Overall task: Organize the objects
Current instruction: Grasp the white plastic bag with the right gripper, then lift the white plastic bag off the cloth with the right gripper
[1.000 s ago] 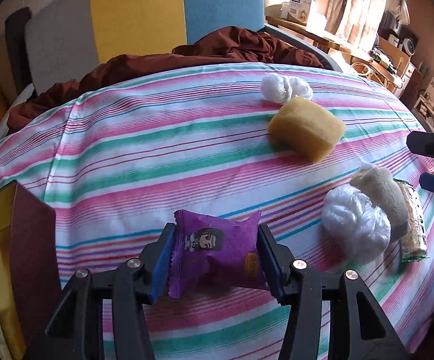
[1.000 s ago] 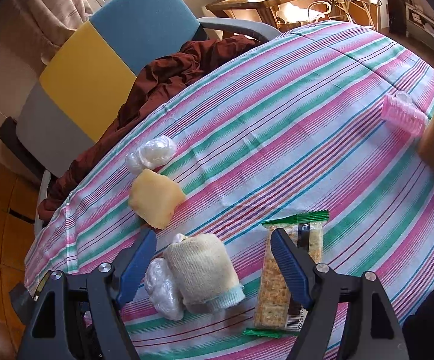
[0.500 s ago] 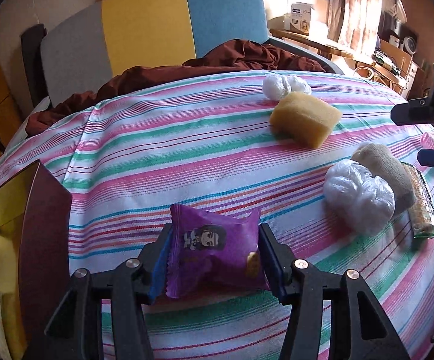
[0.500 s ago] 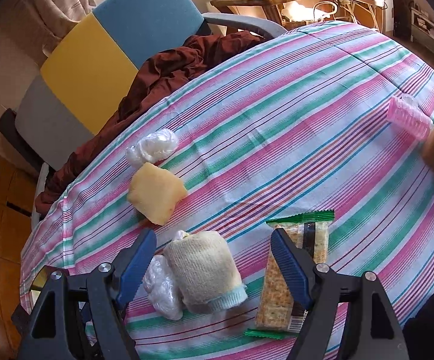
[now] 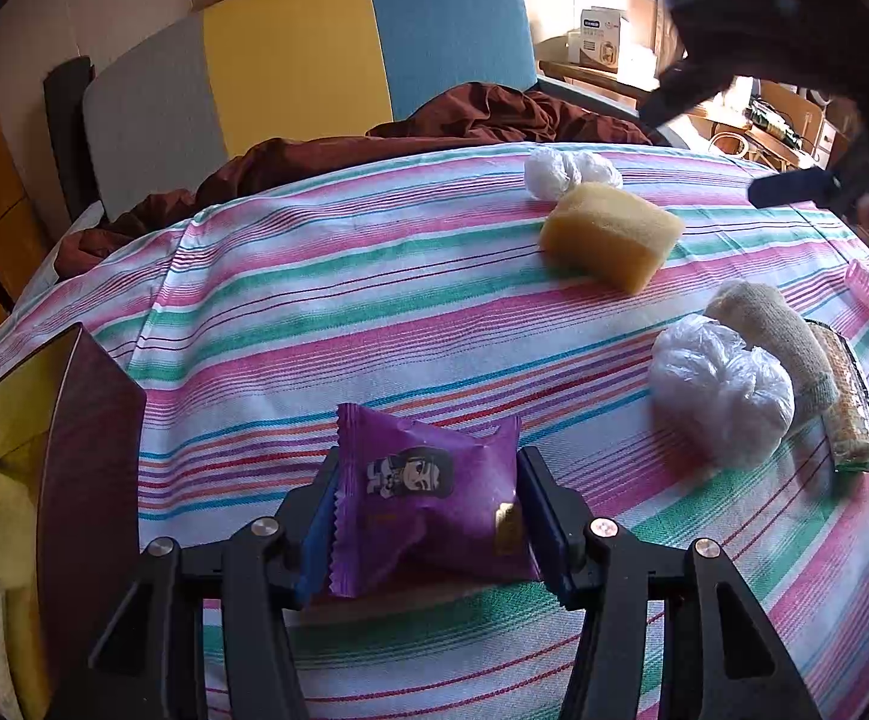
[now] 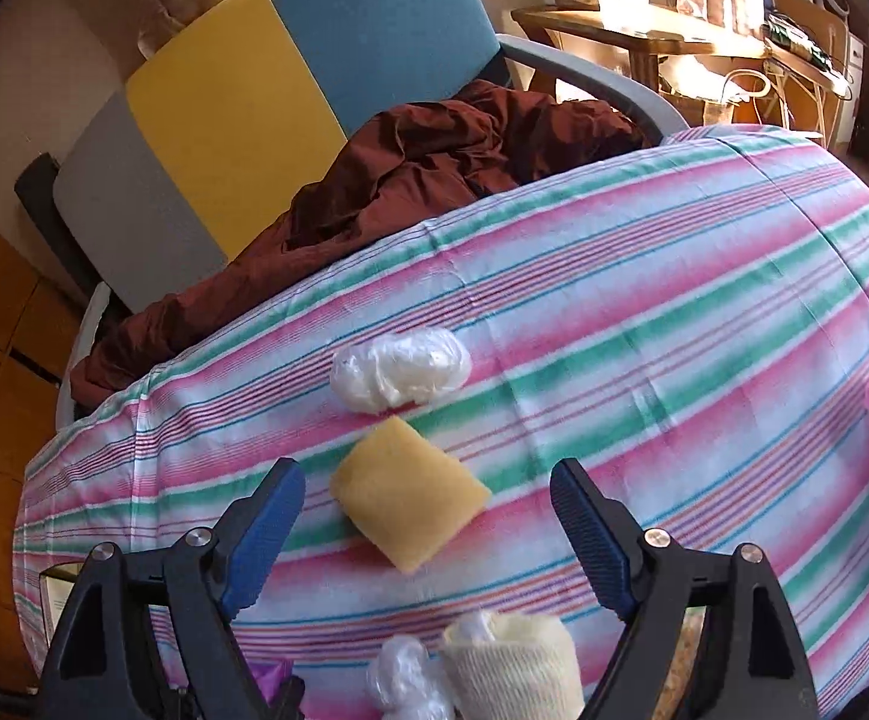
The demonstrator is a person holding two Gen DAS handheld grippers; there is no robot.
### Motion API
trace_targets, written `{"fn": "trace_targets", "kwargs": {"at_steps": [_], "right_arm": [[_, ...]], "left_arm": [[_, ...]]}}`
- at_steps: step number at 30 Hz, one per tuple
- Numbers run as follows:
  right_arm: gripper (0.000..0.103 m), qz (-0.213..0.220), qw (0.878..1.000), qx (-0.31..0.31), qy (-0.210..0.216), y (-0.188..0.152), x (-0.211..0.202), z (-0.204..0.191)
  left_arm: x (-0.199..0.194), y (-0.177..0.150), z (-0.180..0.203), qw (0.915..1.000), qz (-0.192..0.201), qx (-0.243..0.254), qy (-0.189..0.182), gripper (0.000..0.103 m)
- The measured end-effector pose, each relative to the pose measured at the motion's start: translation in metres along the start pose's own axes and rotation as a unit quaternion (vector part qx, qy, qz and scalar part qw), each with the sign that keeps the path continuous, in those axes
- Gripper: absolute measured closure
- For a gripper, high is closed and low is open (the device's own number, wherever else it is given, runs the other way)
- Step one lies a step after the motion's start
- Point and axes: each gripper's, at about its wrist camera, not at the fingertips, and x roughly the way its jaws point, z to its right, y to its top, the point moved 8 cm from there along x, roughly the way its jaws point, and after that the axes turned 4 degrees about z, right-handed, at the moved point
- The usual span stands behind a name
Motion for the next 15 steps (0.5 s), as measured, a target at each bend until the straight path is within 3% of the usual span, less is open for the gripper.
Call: {"fn": "trace_targets", "kwargs": {"at_steps": [9,10,11,12,15], "right_arm": [[0.016,-0.054,0.995,-0.043,-0.066,0.02,0.079,-0.009],[0.021,-0.061,0.995,-0.045,-0.063,0.019,0.084,-0.01],[0.043,-0.064,0.995,-0.049,-0.06,0.018,0.087,-0.011],[0.053,-0.06,0.995,-0.05,-0.061,0.018,0.086,-0.011],[0.062,-0.049,0.997,-0.05,-0.045,0.018,0.074,-0.012]], "left_arm": [[0.001,0.0,-0.001,0.9999,0.002,-0.009,-0.009,0.047],[0.001,0.001,-0.001,0.9999,0.002,-0.009,-0.01,0.047],[0.001,0.0,-0.001,0.9999,0.002,-0.009,-0.01,0.047],[0.0,0.0,-0.001,0.9999,0.003,-0.01,-0.011,0.047],[-0.001,0.0,-0.001,0.9999,0.004,-0.011,-0.012,0.047]]}}
